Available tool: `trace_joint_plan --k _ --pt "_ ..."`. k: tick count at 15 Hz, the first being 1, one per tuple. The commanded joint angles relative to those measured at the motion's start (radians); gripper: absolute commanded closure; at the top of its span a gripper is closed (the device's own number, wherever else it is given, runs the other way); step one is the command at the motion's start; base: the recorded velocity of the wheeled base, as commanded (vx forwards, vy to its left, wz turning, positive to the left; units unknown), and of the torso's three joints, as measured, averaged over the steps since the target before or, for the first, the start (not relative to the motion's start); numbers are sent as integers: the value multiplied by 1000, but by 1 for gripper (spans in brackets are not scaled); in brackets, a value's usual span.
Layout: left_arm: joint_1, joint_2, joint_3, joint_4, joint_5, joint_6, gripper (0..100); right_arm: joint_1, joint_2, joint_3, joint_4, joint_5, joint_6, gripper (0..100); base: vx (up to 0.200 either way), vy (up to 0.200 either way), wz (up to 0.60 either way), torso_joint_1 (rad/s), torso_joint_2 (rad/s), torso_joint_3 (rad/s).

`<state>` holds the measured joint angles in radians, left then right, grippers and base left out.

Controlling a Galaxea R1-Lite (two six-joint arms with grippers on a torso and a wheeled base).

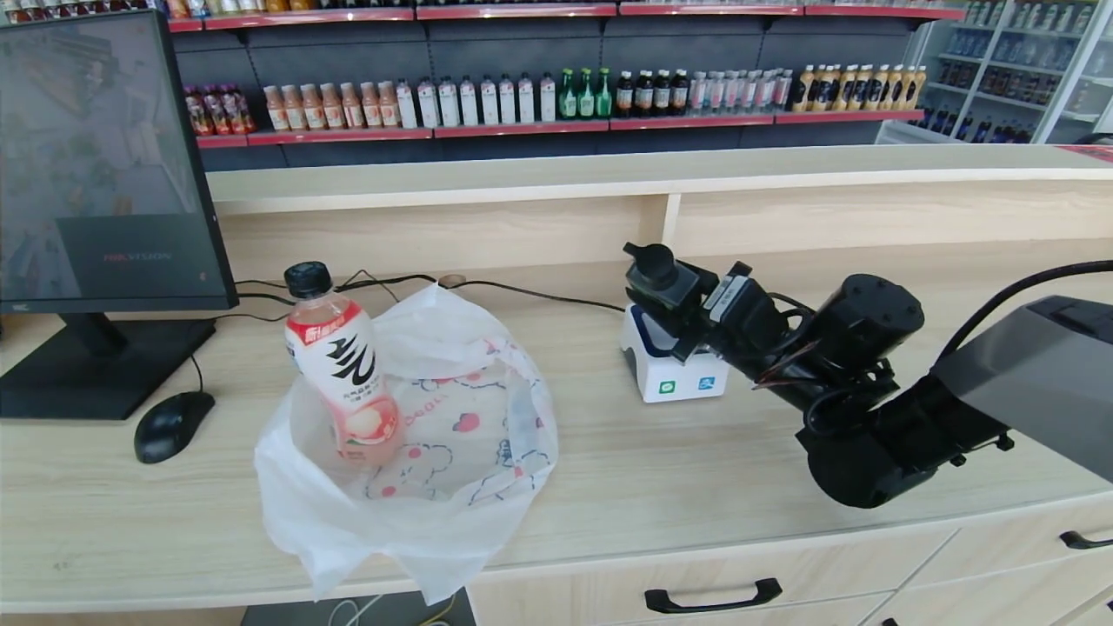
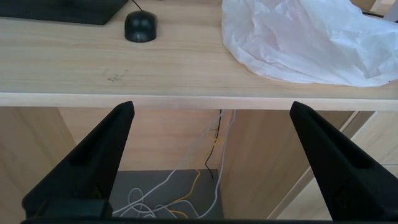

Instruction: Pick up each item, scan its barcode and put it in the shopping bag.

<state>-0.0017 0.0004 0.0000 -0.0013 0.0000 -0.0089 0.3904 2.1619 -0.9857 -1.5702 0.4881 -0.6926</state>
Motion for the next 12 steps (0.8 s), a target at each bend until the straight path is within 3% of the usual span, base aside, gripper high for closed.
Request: trace_joint_plan --k 1,6,12 --pt "0 0 0 0 0 0 0 -4 38 -34 -1 3 -7 100 0 0 0 0 0 0" --pt "0 0 0 0 0 0 0 -71 45 -37 -1 40 -25 100 0 0 0 0 0 0" --pt "0 0 0 0 0 0 0 -65 47 -37 -1 52 -28 100 0 0 0 0 0 0"
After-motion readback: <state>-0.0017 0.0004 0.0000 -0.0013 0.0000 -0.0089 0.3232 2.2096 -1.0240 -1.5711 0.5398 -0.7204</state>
